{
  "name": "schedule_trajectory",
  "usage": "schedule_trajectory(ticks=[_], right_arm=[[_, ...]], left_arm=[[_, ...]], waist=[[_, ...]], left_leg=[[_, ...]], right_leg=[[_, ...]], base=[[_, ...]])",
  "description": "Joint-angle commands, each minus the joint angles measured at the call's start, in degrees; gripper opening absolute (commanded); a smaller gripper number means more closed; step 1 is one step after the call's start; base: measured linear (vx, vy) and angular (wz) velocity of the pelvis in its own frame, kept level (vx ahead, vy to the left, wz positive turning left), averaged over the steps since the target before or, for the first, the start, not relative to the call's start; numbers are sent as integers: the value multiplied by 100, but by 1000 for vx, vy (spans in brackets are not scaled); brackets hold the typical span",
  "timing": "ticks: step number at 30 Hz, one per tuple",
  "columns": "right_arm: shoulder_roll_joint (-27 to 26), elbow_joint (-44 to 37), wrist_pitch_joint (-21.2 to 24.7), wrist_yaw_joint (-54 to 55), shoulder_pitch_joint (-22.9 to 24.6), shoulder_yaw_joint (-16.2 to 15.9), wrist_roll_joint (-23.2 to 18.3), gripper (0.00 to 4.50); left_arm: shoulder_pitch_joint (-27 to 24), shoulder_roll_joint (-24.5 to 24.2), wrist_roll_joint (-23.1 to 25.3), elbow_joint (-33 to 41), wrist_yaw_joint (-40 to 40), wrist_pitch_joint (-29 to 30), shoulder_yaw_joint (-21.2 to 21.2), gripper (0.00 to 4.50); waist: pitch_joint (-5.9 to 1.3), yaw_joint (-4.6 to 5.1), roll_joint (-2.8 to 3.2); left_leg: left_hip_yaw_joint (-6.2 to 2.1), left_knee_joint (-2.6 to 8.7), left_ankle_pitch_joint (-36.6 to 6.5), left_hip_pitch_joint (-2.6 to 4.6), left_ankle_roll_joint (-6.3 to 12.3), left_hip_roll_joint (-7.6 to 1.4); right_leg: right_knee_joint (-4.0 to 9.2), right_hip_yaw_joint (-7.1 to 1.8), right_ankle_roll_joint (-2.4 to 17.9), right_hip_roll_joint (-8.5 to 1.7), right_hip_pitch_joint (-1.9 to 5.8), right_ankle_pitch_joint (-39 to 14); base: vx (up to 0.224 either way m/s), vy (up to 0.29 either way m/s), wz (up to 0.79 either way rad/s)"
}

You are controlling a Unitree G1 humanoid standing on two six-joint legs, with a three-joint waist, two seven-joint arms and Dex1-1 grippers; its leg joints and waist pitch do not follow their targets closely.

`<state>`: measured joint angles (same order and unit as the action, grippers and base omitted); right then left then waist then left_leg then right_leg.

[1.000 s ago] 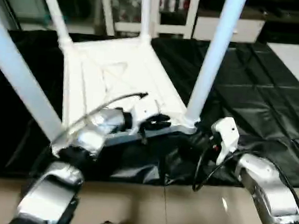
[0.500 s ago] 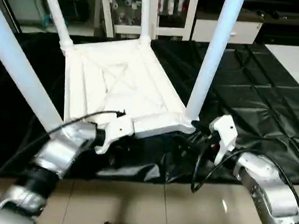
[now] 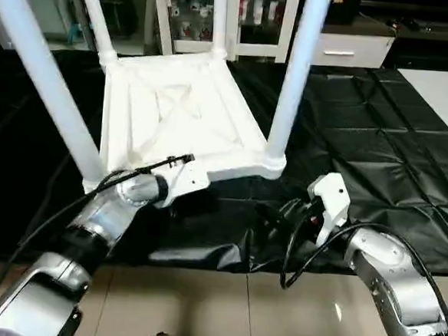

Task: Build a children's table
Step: Rotate leg to tighten

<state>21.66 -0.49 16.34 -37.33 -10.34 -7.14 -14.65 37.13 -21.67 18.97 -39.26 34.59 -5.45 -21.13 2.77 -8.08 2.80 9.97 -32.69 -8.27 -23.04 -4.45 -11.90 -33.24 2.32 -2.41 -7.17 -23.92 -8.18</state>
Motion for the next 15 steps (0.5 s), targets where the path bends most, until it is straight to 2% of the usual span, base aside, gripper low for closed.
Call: schedule_trajectory(ticks=[1, 3, 4, 5, 6, 7, 8, 9, 10, 11, 12, 13, 14, 15], right_arm=[[93, -245, 90, -8, 139, 20, 53, 397], [105, -255, 82, -15, 161, 18, 53, 397], [120, -310, 103, -61, 191, 30, -5, 397], [128, -365, 125, -153, 204, 42, -106, 397], [131, -386, 126, -211, 204, 46, -161, 397], [128, -376, 104, -320, 186, 50, -250, 397], [128, -376, 104, -320, 186, 50, -250, 397], [99, -239, -1, -387, 111, 14, -229, 397], [68, -98, -110, -454, 37, -26, -204, 397], [68, -98, -110, -454, 37, -26, -204, 397], [21, 127, -261, -605, -141, -125, -143, 397], [-22, 203, -296, -651, -241, -125, -164, 397], [-22, 203, -296, -651, -241, -125, -164, 397], [-54, 248, -327, -681, -311, -118, -173, 397]], left_arm=[[-33, 204, -523, 241, -13, -82, 382, 98], [-79, 256, -687, 312, 38, -72, 471, 98], [-298, 340, -1303, 764, 506, 207, 758, 127], [-675, 292, -2073, 1504, 1142, 773, 1070, 127], [-916, 228, -2518, 1950, 1533, 1127, 1224, 134], [-1329, 46, -3116, 2646, 2061, 1705, 1419, 137], [-1329, 46, -3116, 2646, 2061, 1705, 1419, 137], [-1593, -125, -3348, 2945, 2186, 1940, 1533, 161], [-1862, -298, -3574, 3241, 2290, 2165, 1653, 161], [-1862, -298, -3574, 3241, 2290, 2165, 1653, 171], [-2419, -751, -4058, 3675, 2445, 2442, 1909, 176], [-2703, -1001, -4235, 3823, 2564, 2477, 2109, 176], [-2703, -1001, -4235, 3823, 2564, 2477, 2109, 181], [-2947, -1188, -4381, 3922, 2657, 2504, 2360, 199]], waist=[[-469, 13, 34], [-481, -3, 26], [-488, -21, 5], [-479, -29, -38], [-450, -14, -54], [-478, -8, -71], [-488, 5, -54], [-448, 3, 33], [-456, 11, 21], [-414, 39, 16], [-414, 29, 12], [-392, 70, 16], [-374, 62, 16], [-357, 48, 38]], left_leg=[[6, 376, -1961, 136, -108, -7], [16, 354, -1883, 140, -50, -11], [11, 359, -1770, 119, -9, -16], [23, 371, -1731, 119, 18, -28], [3, 400, -1683, 46, 102, -36], [33, 366, -1767, 118, 156, -38], [21, 357, -1690, 104, 190, -40], [37, 374, -1821, 118, 235, -33], [35, 365, -1916, 134, 197, -42], [26, 407, -2087, 85, 153, -33], [13, 402, -2366, 136, 53, -38], [11, 434, -2442, 113, 34, -30], [14, 434, -2659, 158, -22, -28], [16, 437, -2838, 208, -89, -31]], right_leg=[[286, -36, 983, 3, 253, -999], [262, -36, 1149, -2, 248, -832], [222, -27, 1246, -24, 283, -741], [219, -30, 1321, -36, 282, -732], [178, -24, 1458, -71, 322, -800], [208, -18, 1430, -26, 262, -889], [176, -24, 1451, -36, 275, -803], [233, -22, 1375, 16, 216, -999], [214, -25, 1373, 3, 217, -1022], [247, -27, 1275, -1, 232, -1330], [243, -32, 1218, -21, 194, -1663], [274, -32, 1153, 0, 200, -1829], [313, -41, 1051, 19, 141, -2130], [354, -57, 975, 36, 97, -2328]], base=[[0, 0, 0], [0, 0, 0], [0, 0, 0], [0, 0, 0], [0, 0, 0], [0, 0, 0], [0, 0, 0], [0, 0, 0], [0, 0, 0], [0, 0, 0], [0, 0, 0], [0, 0, 0], [0, 0, 0], [0, 0, 0]])
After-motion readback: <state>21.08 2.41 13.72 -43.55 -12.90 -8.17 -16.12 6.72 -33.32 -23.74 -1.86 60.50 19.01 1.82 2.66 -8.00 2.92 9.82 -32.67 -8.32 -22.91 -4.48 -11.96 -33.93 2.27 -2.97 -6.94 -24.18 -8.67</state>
